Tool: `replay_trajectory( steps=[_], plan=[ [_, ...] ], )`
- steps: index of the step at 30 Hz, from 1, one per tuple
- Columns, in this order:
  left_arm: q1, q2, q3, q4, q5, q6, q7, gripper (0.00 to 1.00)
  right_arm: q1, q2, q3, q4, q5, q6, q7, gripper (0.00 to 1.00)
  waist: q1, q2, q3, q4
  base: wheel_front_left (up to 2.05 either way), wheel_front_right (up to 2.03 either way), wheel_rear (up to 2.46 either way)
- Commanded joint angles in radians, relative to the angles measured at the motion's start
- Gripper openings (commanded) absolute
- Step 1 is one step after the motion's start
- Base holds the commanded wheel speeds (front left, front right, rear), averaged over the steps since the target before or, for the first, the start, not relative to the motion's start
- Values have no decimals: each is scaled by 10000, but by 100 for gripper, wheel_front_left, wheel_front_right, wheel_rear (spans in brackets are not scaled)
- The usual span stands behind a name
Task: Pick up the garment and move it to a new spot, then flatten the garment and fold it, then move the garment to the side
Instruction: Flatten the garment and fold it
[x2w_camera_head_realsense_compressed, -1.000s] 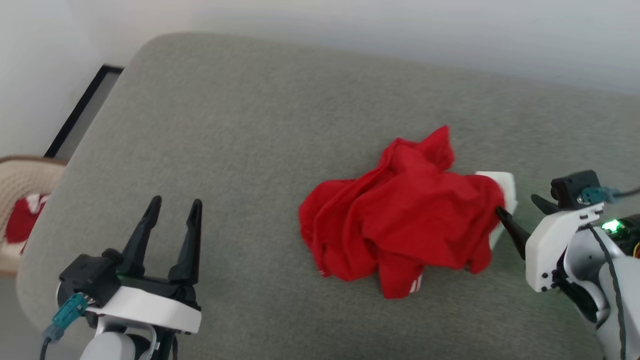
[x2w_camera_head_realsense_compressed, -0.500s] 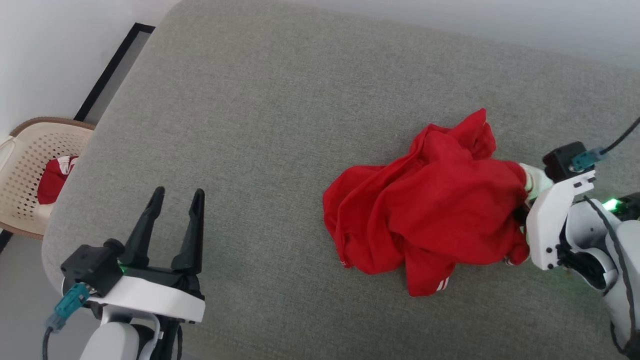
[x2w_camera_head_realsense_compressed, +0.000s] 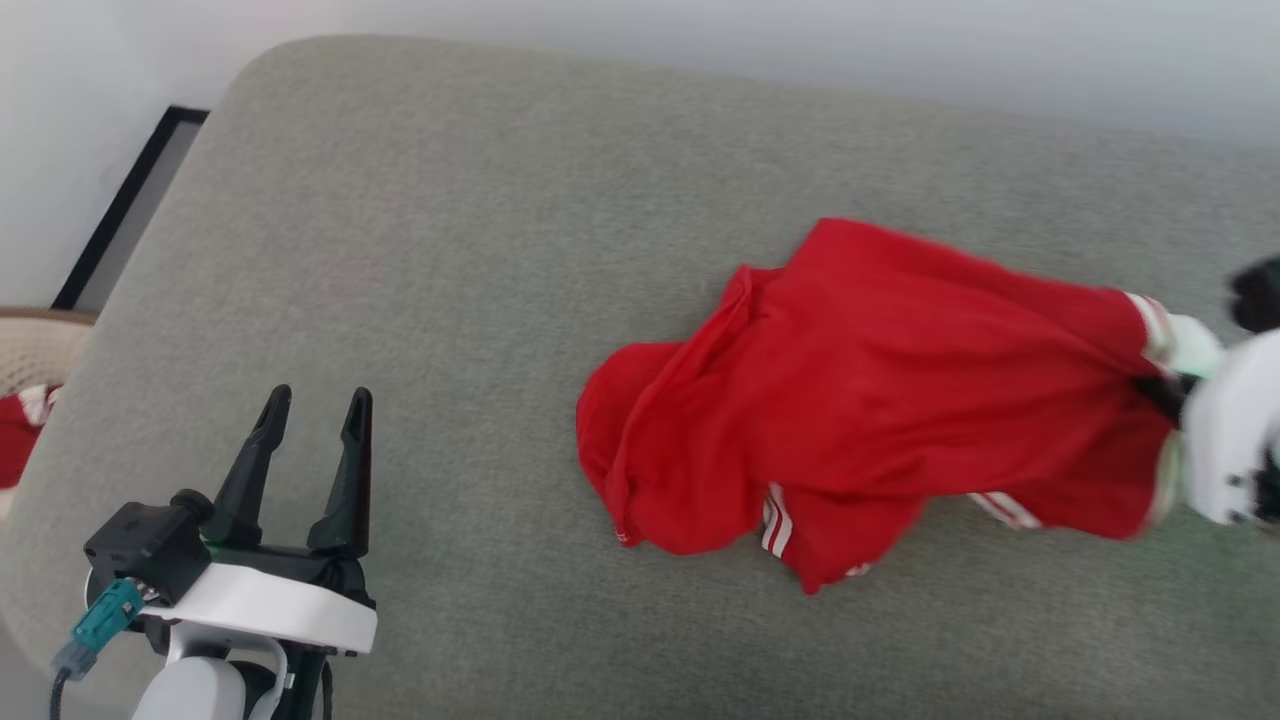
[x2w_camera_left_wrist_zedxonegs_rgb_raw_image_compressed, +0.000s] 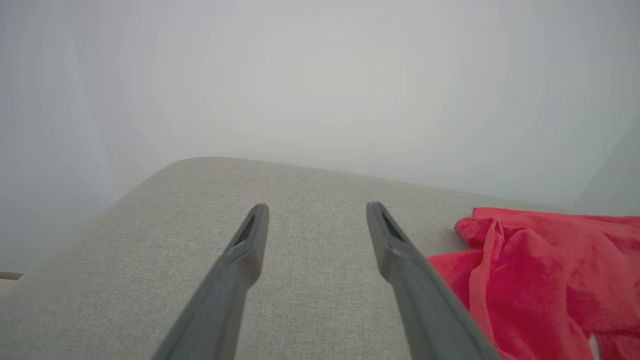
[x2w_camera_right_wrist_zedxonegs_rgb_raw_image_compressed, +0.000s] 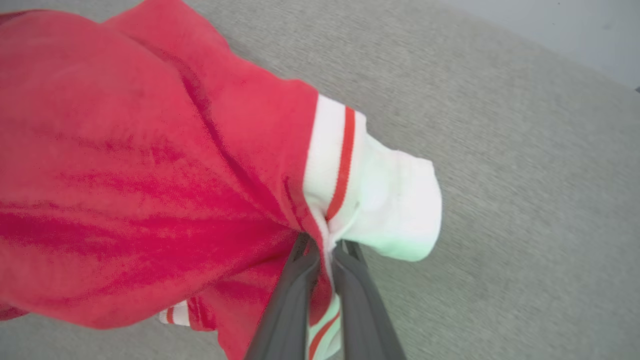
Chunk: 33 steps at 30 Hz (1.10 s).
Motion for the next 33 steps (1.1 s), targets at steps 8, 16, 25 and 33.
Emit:
replay_trajectory(
  steps=[8, 16, 25, 33],
  plan=[
    [1, 194, -143, -43, -123, -34, -53, 100, 2074, 546, -2750, -664, -659, -22, 1229, 0, 0, 0, -121, -385, 0, 0, 0],
    [-377, 508, -823, 104, -428, -35, -53, 100, 2104, 1938, -3352, 252, -1299, -16, 898, 100, 0, 0, -75, -360, 0, 0, 0],
    [-690, 1211, -1842, 240, -976, -33, 130, 100, 1875, 2137, -3271, -199, -1565, -16, 505, 100, 0, 0, -378, -757, 0, 0, 0],
    [-925, 1780, -2796, -344, -1818, -33, 1662, 100, 2420, 2345, -3456, -2053, -1704, -16, -571, 100, 0, 0, -701, -1496, 0, 0, 0]
  ],
)
